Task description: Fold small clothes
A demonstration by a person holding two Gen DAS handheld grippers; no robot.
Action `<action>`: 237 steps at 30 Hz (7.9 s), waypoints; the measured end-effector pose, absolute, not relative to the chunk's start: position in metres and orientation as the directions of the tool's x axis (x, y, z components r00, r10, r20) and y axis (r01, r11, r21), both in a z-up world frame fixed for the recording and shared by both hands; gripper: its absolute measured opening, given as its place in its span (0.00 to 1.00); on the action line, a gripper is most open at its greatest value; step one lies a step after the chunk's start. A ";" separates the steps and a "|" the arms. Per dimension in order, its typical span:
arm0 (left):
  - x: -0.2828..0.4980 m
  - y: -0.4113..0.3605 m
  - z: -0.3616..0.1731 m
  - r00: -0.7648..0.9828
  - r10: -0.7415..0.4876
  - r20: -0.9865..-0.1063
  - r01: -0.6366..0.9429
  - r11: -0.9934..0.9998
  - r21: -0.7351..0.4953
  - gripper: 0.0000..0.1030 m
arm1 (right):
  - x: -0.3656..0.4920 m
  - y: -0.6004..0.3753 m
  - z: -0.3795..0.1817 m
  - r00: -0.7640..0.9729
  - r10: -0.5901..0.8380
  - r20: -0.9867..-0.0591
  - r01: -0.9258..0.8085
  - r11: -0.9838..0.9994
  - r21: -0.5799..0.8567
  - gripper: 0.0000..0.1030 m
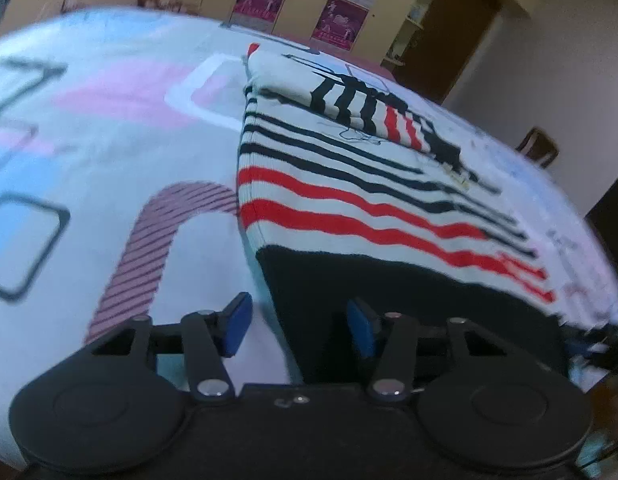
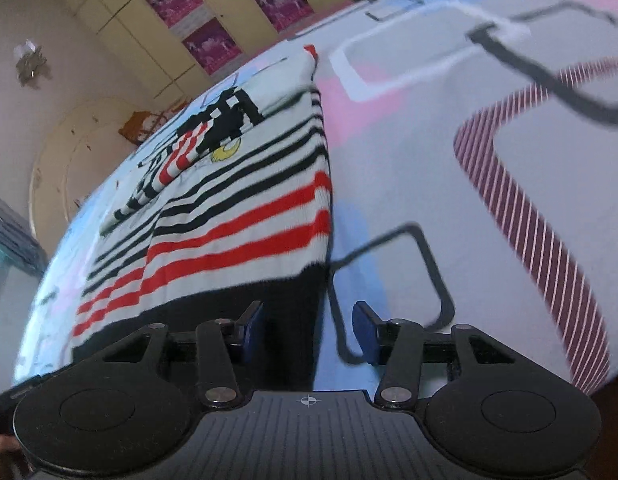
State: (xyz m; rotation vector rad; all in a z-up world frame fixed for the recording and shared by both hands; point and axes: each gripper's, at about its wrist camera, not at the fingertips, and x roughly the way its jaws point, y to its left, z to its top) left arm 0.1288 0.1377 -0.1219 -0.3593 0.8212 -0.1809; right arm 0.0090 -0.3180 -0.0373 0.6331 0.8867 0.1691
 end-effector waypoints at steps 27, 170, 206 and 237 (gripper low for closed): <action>0.148 0.149 -0.149 0.677 -0.421 -0.603 -0.030 0.803 -0.595 0.07 | 0.017 -0.332 -0.039 0.620 0.522 -0.585 0.066 0.708 0.703 0.05; 0.360 0.050 -0.114 0.685 -0.165 -0.709 0.215 0.976 -0.019 0.66 | 0.241 -0.133 -0.058 0.612 0.106 -0.784 -0.320 0.940 -0.122 0.48; 0.360 0.088 -0.117 0.699 -0.058 -0.713 0.084 0.996 0.001 0.67 | 0.244 -0.231 -0.052 0.618 -0.015 -0.786 -0.043 0.998 -0.054 0.12; 0.330 0.139 -0.137 0.821 -0.171 -0.545 -0.275 0.718 -0.640 0.66 | 0.247 -0.209 -0.001 0.734 0.190 -0.651 -0.082 0.978 0.194 0.21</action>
